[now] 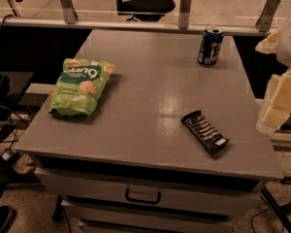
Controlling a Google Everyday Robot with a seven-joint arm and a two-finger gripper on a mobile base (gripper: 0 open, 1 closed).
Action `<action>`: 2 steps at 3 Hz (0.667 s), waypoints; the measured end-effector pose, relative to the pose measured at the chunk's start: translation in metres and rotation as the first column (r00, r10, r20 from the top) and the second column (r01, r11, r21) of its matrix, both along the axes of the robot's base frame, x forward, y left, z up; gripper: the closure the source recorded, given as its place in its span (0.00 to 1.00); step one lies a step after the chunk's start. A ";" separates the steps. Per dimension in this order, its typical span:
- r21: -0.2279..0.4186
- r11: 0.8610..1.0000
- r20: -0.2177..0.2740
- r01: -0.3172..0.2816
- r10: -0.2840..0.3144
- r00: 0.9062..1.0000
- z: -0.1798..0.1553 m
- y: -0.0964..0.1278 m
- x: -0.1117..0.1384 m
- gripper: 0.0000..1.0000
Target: Move rxbar chocolate near green rice chip bag
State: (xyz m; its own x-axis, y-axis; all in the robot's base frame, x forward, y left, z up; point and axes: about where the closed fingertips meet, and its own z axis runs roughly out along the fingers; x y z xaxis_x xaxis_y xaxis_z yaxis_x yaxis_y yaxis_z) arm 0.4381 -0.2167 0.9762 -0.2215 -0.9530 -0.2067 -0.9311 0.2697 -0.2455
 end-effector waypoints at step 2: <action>0.008 1.000 -0.010 0.025 -0.025 1.000 -0.003 0.005 0.002 0.00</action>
Offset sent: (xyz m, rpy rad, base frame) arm 0.0084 0.0175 -0.0179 0.0283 0.0621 -0.0904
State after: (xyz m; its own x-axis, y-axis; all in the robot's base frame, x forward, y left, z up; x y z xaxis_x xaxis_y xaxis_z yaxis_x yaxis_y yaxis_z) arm 0.4406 -0.2115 0.9728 -0.2476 -0.9454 -0.2119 -0.9265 0.2950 -0.2337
